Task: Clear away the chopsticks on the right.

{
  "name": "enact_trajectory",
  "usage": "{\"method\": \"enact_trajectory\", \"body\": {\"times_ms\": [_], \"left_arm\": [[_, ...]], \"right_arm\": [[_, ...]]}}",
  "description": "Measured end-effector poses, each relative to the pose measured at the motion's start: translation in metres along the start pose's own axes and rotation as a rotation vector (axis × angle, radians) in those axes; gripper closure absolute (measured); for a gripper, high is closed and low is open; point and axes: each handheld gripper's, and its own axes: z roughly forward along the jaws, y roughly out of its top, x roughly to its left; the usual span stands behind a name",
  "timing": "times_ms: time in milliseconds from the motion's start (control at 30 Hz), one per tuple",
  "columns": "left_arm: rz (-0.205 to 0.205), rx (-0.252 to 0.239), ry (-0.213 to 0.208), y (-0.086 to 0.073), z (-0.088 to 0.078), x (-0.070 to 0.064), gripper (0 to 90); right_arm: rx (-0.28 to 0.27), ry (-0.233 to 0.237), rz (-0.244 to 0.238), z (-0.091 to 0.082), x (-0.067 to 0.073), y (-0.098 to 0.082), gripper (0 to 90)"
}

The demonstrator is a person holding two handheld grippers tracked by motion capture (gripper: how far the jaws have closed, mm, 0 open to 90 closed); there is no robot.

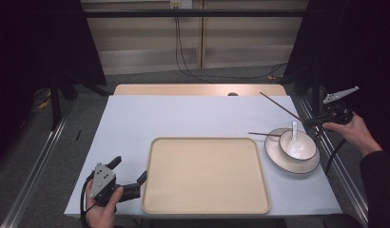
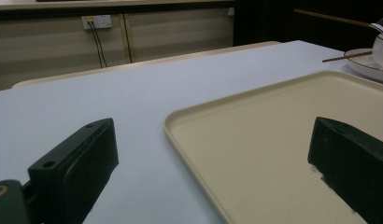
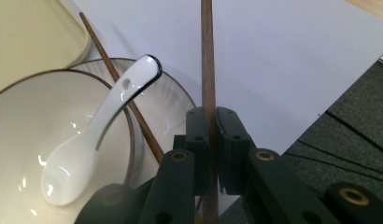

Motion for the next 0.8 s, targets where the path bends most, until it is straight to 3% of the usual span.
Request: {"method": "enact_trajectory", "body": {"times_ms": [233,267,500,633,800], "left_arm": [[-0.01,-0.011,-0.008,0.001,-0.001,-0.002,1.6],[-0.003,-0.011,-0.007,0.001,-0.001,-0.001,1.6],[-0.007,-0.011,-0.004,0.001,-0.001,-0.002,1.5],[-0.029,-0.016,0.007,0.0,-0.002,-0.001,1.5],[-0.021,-0.014,0.007,0.0,-0.002,0.0,1.4]], "right_arm": [[-0.078,0.007,0.078,-0.007,0.016,0.0,84.1],[-0.084,-0.016,0.096,-0.009,0.019,0.0,84.1],[-0.113,-0.037,0.161,-0.018,0.039,-0.001,84.1],[-0.136,-0.024,0.197,-0.025,0.054,-0.004,84.1],[-0.143,0.013,0.226,-0.027,0.079,-0.013,84.2]]}}
